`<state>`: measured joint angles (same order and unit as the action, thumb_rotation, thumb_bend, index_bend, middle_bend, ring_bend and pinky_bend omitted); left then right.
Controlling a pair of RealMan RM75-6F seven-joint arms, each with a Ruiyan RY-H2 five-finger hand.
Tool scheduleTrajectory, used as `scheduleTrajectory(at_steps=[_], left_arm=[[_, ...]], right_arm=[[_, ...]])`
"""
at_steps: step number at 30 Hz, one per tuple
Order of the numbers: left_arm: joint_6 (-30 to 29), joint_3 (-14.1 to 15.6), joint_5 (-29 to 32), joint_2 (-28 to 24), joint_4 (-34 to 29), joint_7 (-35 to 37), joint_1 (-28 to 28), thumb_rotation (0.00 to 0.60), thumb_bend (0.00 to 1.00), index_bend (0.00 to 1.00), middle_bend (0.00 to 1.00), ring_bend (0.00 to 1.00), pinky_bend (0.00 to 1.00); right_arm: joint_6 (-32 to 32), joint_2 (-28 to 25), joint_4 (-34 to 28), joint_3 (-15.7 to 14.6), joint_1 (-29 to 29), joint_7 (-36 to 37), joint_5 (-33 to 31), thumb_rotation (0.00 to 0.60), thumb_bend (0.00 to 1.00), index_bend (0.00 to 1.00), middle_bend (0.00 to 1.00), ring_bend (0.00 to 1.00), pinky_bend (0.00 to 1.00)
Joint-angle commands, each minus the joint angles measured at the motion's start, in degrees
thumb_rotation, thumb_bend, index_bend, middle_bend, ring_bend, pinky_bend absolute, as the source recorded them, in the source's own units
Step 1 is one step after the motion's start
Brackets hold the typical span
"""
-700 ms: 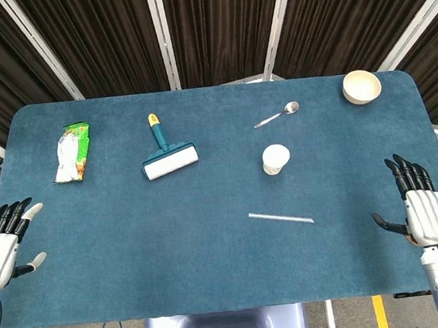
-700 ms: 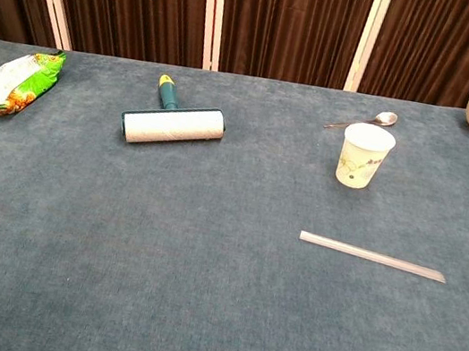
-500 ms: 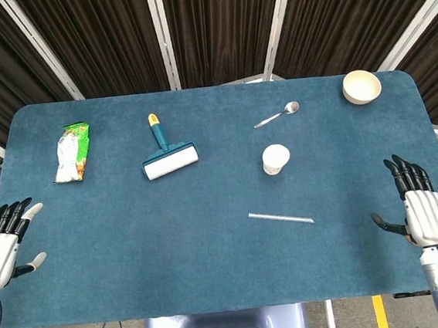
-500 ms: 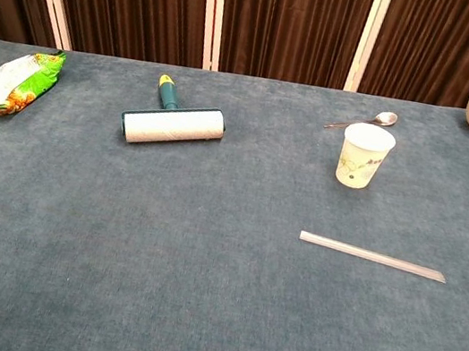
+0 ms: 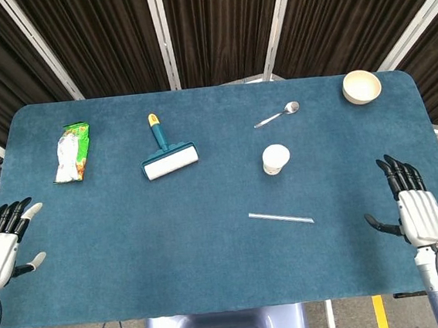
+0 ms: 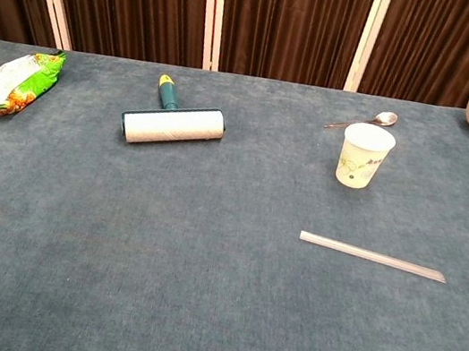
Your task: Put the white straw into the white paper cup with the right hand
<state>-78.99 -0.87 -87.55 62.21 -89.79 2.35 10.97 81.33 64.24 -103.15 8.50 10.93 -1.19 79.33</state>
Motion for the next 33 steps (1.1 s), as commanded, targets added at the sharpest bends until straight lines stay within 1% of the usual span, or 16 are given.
scheduleTrajectory(at_steps=[1,2,5,7,9,10,12,13,17,19,25,29,33], left_arm=[[0.0,0.0,0.0,0.0,-0.1,-0.1,0.0,0.600,0.24,0.12,0.00,0.00,0.00],[0.0,0.0,0.0,0.0,-0.1,-0.1,0.0,0.600,0.24,0.12,0.00,0.00,0.00],[-0.1,0.0,0.0,0.0,-0.1,-0.2,0.0,0.600,0.24,0.12,0.00,0.00,0.00],[-0.1,0.0,0.0,0.0,-0.1,-0.1,-0.1,0.600,0.24,0.12,0.00,0.00,0.00],[-0.2,0.0,-0.1,0.0,-0.1,0.0,-0.1,0.600,0.24,0.12,0.00,0.00,0.00],[-0.2,0.1,-0.1,0.0,0.0,0.1,-0.1,0.600,0.24,0.12,0.00,0.00,0.00],[-0.2,0.1,-0.2,0.0,0.0,0.2,-0.1,0.600,0.24,0.12,0.00,0.00,0.00],[-0.2,0.1,-0.2,0.0,0.0,0.2,-0.1,0.600,0.24,0.12,0.00,0.00,0.00],[-0.2,0.1,-0.1,0.0,0.0,0.3,-0.1,0.600,0.24,0.12,0.00,0.00,0.00],[-0.1,0.1,-0.1,-0.1,0.0,0.3,-0.1,0.600,0.24,0.12,0.00,0.00,0.00],[0.1,0.0,0.0,-0.1,0.0,0.5,0.0,0.600,0.24,0.12,0.00,0.00,0.00],[0.1,0.0,0.0,-0.1,0.0,0.5,0.0,0.600,0.24,0.12,0.00,0.00,0.00],[0.2,0.0,0.0,-0.1,0.1,0.5,0.1,0.600,0.24,0.12,0.00,0.00,0.00]], right_arm=[[0.9,0.5,-0.8,0.9,0.1,0.0,0.1,0.600,0.19,0.01,0.32,0.20,0.40],[0.9,0.5,-1.3,1.2,0.3,0.1,-0.2,0.600,0.19,0.02,0.37,0.24,0.43],[0.0,0.7,-2.7,1.6,1.0,-0.8,-0.8,0.600,0.19,0.07,0.58,0.45,0.60],[-0.6,1.2,-3.3,1.8,1.7,-2.3,-0.9,0.600,0.18,0.14,0.78,0.64,0.74],[-1.6,2.1,-4.2,2.4,2.9,-5.2,-1.8,0.600,0.18,0.22,0.91,0.77,0.84],[-2.1,2.6,-4.7,2.7,3.5,-6.6,-2.5,0.600,0.17,0.25,0.95,0.81,0.86],[-4.1,4.3,-5.4,3.5,5.6,-9.7,-4.1,0.600,0.15,0.29,0.99,0.86,0.88],[-5.2,5.6,-5.6,4.2,6.8,-11.9,-6.0,0.600,0.15,0.30,1.00,0.88,0.89],[-7.3,8.3,-6.1,5.3,9.2,-15.8,-9.9,0.600,0.14,0.35,1.00,0.92,0.91],[-9.0,10.6,-6.2,5.7,11.2,-18.6,-12.8,0.600,0.16,0.38,1.00,0.93,0.92],[-11.4,15.6,-5.8,5.5,14.9,-25.7,-19.4,0.600,0.25,0.40,1.00,0.94,0.93],[-12.2,19.6,-4.3,5.0,17.1,-29.5,-23.5,0.600,0.28,0.41,1.00,0.94,0.93],[-12.1,22.9,-2.3,4.6,18.6,-31.6,-26.0,0.600,0.30,0.42,1.00,0.94,0.93]])
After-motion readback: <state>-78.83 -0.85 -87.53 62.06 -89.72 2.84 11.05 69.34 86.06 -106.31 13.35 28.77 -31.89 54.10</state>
